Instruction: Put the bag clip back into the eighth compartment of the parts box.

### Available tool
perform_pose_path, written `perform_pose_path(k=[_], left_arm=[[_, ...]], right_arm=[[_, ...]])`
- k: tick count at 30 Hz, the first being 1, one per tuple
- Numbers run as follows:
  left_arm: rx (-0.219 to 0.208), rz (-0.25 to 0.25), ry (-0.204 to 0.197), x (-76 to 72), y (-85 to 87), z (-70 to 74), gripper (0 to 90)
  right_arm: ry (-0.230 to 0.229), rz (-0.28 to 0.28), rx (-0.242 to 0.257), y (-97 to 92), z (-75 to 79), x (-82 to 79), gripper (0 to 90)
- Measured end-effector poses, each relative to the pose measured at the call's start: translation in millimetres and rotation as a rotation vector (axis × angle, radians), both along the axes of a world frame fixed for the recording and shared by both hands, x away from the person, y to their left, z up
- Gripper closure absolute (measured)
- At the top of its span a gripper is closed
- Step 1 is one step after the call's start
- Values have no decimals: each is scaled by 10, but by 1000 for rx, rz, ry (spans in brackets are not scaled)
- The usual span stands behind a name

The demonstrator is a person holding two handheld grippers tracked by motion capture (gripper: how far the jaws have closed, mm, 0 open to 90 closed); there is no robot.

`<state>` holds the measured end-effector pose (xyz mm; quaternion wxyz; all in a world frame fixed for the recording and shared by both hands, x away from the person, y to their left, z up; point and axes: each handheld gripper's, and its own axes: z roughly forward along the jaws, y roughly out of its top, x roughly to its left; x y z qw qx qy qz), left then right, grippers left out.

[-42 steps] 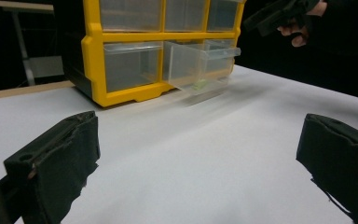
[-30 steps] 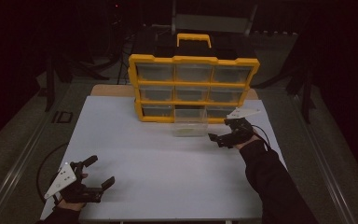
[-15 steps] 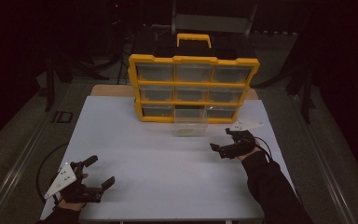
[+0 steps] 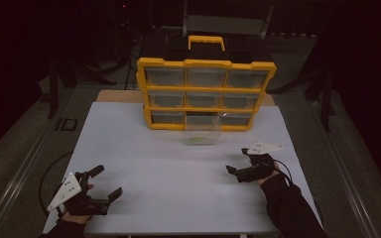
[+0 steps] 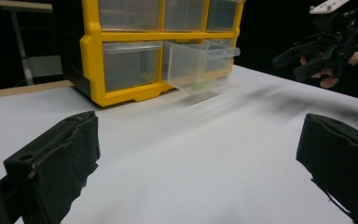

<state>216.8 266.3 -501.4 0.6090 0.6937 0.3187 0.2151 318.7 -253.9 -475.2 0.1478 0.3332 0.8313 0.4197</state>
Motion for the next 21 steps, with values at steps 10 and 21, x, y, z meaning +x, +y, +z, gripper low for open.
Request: perform_pose_path(k=[10, 21], left_arm=[[-5, 7, 4, 0, 3, -1, 1], [-2, 4, 4, -1, -1, -3, 1]], right_arm=[[-15, -5, 18, -99, -142, -189, 85], [-59, -20, 31, -213, -259, -367, 84]])
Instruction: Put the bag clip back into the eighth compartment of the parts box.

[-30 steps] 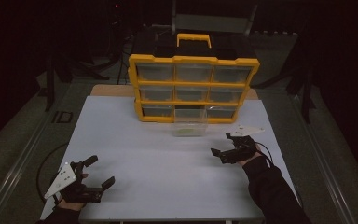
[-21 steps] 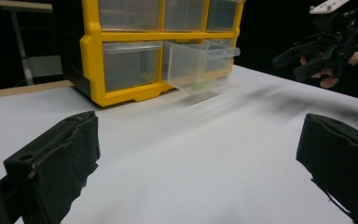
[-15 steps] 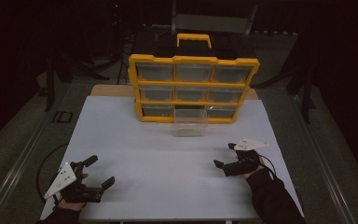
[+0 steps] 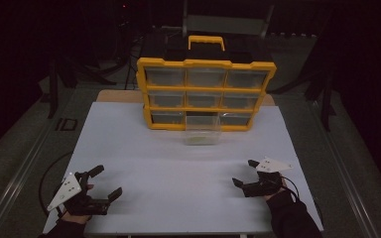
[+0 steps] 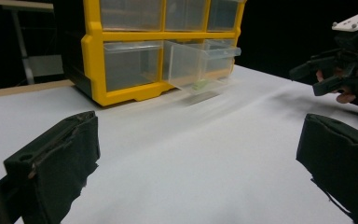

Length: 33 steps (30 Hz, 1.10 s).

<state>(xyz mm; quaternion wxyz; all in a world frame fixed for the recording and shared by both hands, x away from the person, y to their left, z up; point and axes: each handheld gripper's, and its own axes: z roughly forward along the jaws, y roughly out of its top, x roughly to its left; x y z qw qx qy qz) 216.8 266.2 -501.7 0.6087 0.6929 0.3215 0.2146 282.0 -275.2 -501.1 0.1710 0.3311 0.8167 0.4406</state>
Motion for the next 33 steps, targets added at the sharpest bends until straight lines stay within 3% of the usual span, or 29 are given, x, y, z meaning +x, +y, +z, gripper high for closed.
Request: perform_pose_path(k=[4, 7, 14, 33], left_arm=[[2, -1, 1, 1, -2, -2, 2], [3, -1, 0, 0, -1, -1, 2], [7, -3, 1, 3, -10, -5, 1], [10, -1, 6, 10, -8, -13, 2]], right_arm=[[-13, -12, 8, -64, -35, -56, 84], [-10, -14, 48, -156, -61, -103, 84], [-32, -41, 27, -188, -107, -106, 85], [-28, -52, 22, -180, -139, -75, 85]])
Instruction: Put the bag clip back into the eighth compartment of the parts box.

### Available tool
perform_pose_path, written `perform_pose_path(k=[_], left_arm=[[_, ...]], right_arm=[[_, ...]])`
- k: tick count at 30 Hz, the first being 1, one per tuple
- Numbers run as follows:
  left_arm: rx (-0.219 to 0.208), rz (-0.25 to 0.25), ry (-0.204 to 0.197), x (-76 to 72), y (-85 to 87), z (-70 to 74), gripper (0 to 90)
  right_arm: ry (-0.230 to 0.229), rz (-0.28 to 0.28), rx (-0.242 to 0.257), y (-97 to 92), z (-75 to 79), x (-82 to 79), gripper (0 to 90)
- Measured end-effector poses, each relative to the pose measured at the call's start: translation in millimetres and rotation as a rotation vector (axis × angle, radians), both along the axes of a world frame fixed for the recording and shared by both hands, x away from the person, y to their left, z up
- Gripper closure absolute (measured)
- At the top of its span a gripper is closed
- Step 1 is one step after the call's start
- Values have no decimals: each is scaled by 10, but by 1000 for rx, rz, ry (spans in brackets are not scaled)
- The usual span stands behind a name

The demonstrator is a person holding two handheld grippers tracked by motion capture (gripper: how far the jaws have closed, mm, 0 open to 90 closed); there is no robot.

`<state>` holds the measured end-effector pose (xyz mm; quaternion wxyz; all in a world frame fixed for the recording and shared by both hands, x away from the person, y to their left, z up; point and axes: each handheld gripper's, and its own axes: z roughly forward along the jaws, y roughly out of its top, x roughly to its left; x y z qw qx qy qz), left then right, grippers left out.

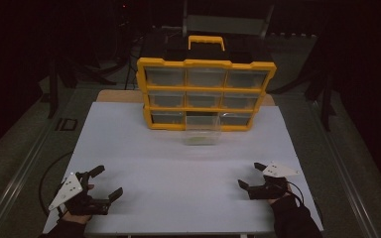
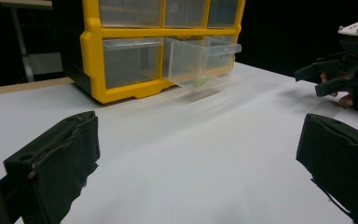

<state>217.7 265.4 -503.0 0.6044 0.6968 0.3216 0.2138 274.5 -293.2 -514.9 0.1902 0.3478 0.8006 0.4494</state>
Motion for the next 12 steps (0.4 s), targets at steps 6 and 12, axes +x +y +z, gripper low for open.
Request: perform_pose_path(k=[6, 12], left_arm=[[-2, 1, 0, 0, 1, 0, 2], [-3, 0, -1, 0, 1, 1, 2]], right_arm=[[2, 0, 3, 1, -1, 1, 85], [7, 4, 2, 5, -4, 4, 85]])
